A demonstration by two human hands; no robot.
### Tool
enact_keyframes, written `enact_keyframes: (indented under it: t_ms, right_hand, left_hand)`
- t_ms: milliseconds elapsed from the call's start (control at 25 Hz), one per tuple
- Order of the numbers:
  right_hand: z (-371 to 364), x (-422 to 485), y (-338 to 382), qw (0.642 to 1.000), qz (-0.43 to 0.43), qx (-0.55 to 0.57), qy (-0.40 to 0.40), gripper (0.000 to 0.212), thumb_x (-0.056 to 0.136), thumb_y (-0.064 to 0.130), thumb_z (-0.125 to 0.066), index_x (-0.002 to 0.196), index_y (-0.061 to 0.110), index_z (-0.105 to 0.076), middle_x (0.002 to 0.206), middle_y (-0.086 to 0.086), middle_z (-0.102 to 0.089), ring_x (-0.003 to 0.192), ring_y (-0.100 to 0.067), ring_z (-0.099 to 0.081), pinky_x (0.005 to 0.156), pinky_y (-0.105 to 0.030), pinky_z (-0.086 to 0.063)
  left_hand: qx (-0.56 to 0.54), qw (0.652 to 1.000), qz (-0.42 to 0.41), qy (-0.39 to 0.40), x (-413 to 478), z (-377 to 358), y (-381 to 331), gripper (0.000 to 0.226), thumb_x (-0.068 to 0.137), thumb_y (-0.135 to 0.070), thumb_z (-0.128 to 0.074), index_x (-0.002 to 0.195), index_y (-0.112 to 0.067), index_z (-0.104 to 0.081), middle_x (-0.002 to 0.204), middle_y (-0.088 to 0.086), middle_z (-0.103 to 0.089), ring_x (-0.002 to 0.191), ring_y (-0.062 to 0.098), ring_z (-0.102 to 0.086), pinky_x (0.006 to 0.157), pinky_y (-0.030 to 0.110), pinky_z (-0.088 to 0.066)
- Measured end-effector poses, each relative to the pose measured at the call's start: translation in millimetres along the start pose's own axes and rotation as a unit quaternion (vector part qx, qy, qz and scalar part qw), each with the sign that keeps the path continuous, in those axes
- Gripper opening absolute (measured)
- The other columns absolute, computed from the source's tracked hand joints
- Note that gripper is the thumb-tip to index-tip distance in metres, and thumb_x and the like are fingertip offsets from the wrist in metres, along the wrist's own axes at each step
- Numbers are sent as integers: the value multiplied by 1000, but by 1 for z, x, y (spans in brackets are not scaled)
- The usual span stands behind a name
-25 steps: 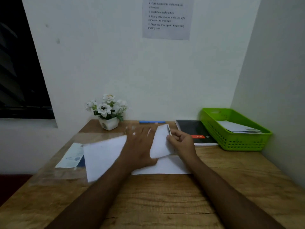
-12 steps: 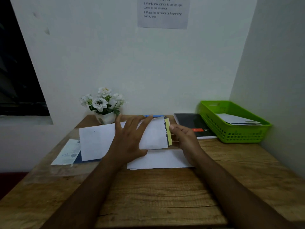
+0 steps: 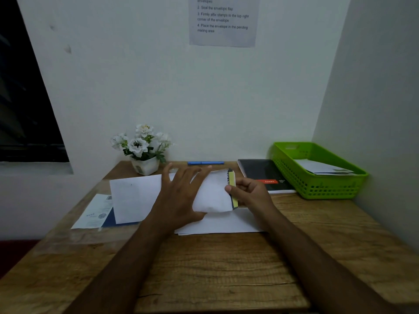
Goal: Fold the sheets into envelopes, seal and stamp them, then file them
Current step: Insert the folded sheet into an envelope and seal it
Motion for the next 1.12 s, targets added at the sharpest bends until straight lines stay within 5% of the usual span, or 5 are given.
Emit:
enact_keyframes:
  t_ms: [280, 480, 840, 1120]
  right_hand:
    - [0, 1, 0, 997, -31, 55, 44, 20, 95, 12, -56, 102, 16, -74, 103, -9, -75, 94, -26, -72, 75, -31, -58]
    - [-2, 1, 1, 997, -9, 51, 56, 20, 88, 12, -66, 105, 20, -73, 103, -3, -76, 95, -21, -73, 70, -27, -58]
    - [-1, 2, -3, 1000, 1, -1, 26, 24, 87, 6, -67, 103, 24, -72, 92, 9, -77, 86, -12, -74, 59, -20, -55]
    - [3, 4, -4, 999, -13, -36, -16, 27, 86, -1, -67, 106, 17, -70, 103, -4, -76, 89, -16, -73, 63, -29, -58]
  left_hand:
    - [-25, 1000, 4, -16, 0, 1, 3, 100, 59, -61, -68, 142, -16, -36, 134, 6, -51, 122, 26, -48, 107, 57, -22]
    - [-20, 1000, 2, -6, 0, 1, 2, 101, 59, -62, -69, 143, -17, -35, 135, 6, -51, 123, 26, -48, 108, 57, -21]
    - [-24, 1000, -18, -11, 0, 7, -4, 97, 58, -54, -71, 141, -17, -38, 132, 4, -53, 121, 24, -49, 105, 55, -25]
    - [-27, 998, -37, -45, -1, 8, -7, 93, 60, -57, -65, 140, -16, -40, 129, 4, -54, 118, 23, -51, 101, 50, -30]
Point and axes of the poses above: each hand's wrist, its own x-axis towards the middle knuckle, its own z-axis out of the back of the hand, y = z × x, the point moved 2 cm from there along x, towards the middle knuckle
